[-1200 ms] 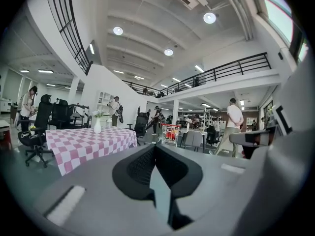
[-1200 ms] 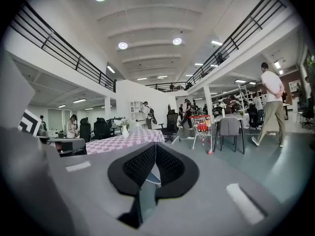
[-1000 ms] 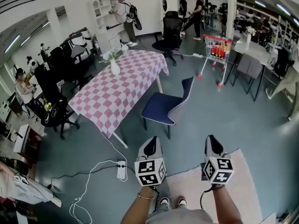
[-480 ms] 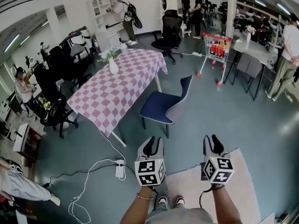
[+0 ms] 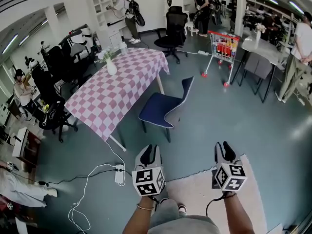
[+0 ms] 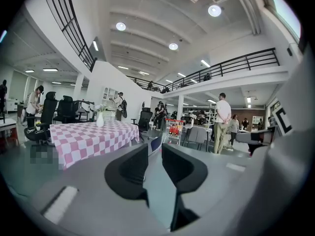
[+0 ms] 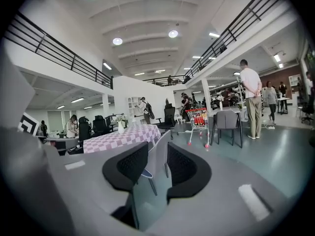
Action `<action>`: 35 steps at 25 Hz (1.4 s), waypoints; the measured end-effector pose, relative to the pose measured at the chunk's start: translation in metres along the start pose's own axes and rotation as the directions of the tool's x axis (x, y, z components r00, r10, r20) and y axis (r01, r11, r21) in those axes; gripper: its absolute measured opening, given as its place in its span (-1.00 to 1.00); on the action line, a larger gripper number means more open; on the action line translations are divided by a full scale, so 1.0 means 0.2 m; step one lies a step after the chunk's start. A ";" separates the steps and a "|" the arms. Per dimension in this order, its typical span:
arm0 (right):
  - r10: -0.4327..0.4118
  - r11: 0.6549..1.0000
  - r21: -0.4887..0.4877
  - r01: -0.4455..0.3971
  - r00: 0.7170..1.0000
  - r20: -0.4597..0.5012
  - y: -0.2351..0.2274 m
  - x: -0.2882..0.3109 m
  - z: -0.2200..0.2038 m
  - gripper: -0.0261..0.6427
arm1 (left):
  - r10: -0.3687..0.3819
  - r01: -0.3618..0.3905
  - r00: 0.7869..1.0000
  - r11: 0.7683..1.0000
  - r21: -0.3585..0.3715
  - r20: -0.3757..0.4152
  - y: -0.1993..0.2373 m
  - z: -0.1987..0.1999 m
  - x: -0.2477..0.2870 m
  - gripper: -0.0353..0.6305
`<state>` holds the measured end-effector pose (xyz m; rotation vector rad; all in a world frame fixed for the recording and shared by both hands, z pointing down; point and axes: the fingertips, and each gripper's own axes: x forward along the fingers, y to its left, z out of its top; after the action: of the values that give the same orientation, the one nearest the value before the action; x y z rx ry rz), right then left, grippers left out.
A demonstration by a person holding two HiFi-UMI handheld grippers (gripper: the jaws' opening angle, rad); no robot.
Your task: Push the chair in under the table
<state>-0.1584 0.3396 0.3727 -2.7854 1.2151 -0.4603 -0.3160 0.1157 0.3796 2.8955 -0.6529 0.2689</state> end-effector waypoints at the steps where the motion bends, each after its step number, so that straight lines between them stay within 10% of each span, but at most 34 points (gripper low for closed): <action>1: -0.005 1.000 0.012 0.005 1.000 -0.003 -0.03 0.01 0.00 -0.60 | 0.000 0.000 1.000 1.000 0.003 -0.002 -0.01 0.00 0.02 -0.63; 35: 0.029 0.997 -0.064 -0.031 0.999 -0.024 -0.31 1.77 0.51 -0.60 | -0.005 0.006 1.000 0.998 -0.066 0.027 0.29 0.35 1.78 -0.65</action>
<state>0.1428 0.1196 0.3725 -2.8183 1.2978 -0.4607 -0.0152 -0.0949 0.3934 2.8420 -0.6454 0.2042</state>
